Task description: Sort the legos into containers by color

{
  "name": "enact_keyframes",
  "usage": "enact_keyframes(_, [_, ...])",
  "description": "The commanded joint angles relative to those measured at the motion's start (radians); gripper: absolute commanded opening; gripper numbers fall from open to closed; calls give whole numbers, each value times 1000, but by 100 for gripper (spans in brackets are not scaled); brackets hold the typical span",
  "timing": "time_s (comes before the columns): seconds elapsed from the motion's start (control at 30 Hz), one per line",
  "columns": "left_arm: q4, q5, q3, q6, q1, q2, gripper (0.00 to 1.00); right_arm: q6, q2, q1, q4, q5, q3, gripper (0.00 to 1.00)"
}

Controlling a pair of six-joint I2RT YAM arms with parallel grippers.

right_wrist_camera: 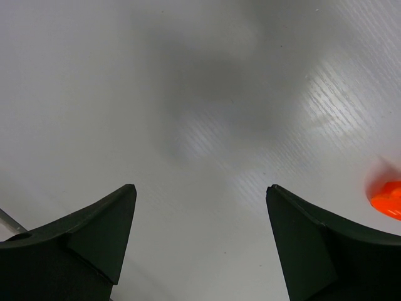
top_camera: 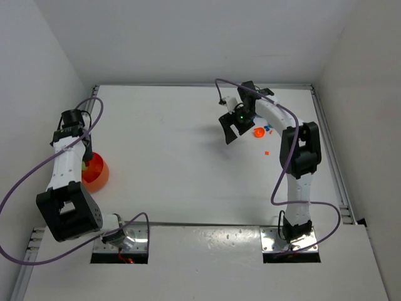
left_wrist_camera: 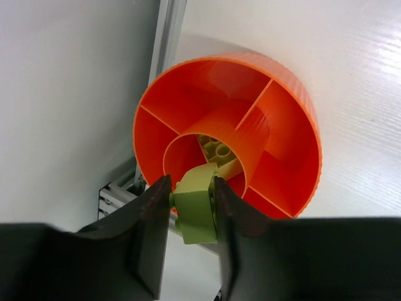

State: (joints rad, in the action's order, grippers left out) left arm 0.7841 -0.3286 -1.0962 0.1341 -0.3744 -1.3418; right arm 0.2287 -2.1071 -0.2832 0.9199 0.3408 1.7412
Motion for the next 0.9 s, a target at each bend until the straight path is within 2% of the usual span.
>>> enact_keyframes(0.0, [-25,-29,9,16,-11,21,42,11,41,7,-13,1,-9,85])
enact_keyframes(0.07, [-25,-29,9,16,-11,30,55,11,41,7,-13,1,-9,85])
enact_keyframes(0.2, [-25,-9,-30,25,-11,53,73,11,41,18,-24,-17,-9,85])
enact_keyframes(0.33, [-25,48,-110,45,-11,95,75,-8,41,62,-33,-28,15,85])
enact_keyframes(0.47, [-3,173,-279,55,-11,105,76,-31,41,139,-42,-51,78,85])
enact_keyframes(0.53, [-3,204,-333,45,38,105,79,-40,30,180,-42,-81,87,84])
enact_keyframes(0.67, [15,386,-451,33,118,105,85,-49,30,242,-64,-150,98,81])
enact_keyframes(0.7, [15,469,-452,19,135,105,89,-49,30,254,-81,-166,98,81])
enact_keyframes(0.73, [15,499,-465,10,155,105,98,-49,21,280,-90,-181,98,80])
enact_keyframes(0.8, [15,557,-490,-16,224,79,100,-49,-1,308,-104,-220,119,79])
enact_keyframes(0.87, [26,557,-517,-16,276,32,100,-58,-25,343,-116,-240,176,77])
